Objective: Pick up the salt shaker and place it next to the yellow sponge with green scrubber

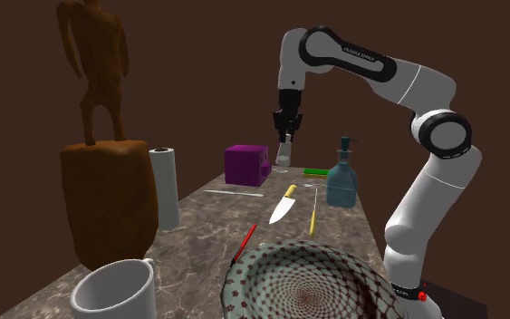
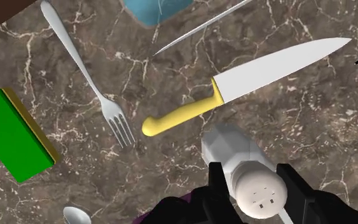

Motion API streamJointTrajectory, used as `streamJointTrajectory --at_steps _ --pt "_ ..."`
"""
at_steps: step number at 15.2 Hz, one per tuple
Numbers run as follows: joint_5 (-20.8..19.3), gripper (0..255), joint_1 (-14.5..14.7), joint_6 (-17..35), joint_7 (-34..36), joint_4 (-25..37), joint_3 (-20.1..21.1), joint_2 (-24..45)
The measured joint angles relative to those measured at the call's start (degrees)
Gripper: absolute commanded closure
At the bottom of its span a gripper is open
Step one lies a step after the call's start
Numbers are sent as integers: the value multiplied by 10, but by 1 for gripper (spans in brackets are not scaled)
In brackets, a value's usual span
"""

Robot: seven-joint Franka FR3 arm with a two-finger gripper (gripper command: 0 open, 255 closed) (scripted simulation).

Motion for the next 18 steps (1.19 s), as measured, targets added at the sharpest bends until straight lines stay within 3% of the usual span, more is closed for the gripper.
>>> streamJointTrajectory --at_steps 8,18 --pt "-19 255 -28 -40 -126 -26 -98 -50" --pt "-66 255 -58 -93 -278 17 -213 -46"
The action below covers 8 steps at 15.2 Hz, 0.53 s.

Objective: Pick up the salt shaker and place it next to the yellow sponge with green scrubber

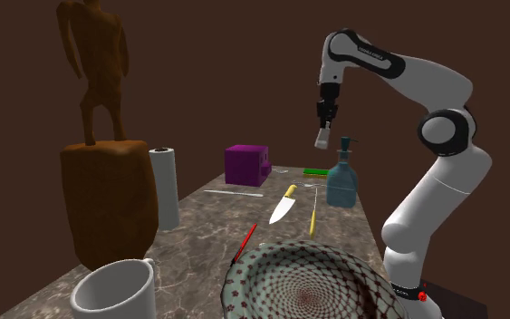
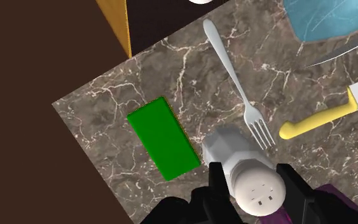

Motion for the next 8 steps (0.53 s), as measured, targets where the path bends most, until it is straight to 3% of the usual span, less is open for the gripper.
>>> streamJointTrajectory --at_steps 8 --pt "-31 255 -24 -38 -130 81 -96 48"
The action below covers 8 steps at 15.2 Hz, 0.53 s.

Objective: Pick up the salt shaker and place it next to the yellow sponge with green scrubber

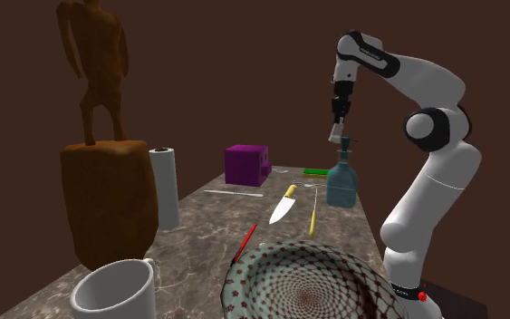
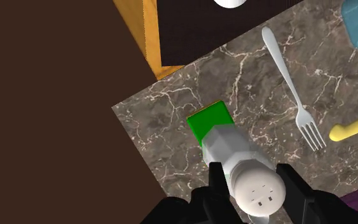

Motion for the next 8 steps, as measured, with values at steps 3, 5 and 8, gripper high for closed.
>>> streamJointTrajectory --at_steps 3,5,8 --pt "-4 255 -11 -16 -57 53 -44 39" --pt "-5 255 -18 -18 -85 67 -63 53" --pt "-12 255 -20 4 -91 29 -64 35"
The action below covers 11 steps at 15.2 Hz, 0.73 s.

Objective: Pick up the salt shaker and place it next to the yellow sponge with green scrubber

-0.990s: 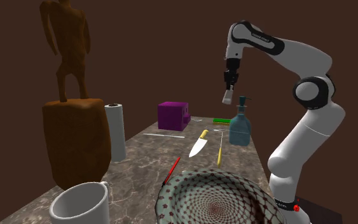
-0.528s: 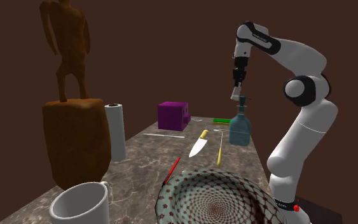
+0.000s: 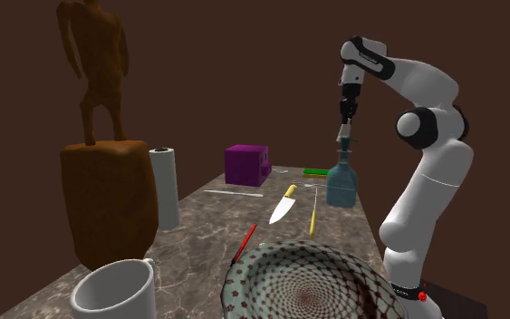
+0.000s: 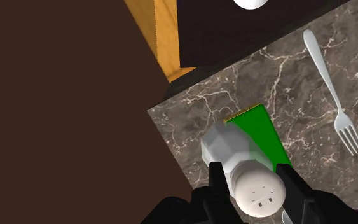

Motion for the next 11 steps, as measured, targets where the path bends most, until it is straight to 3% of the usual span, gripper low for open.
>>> streamJointTrajectory --at_steps 11 --pt "-19 255 -4 101 13 -176 16 -78"
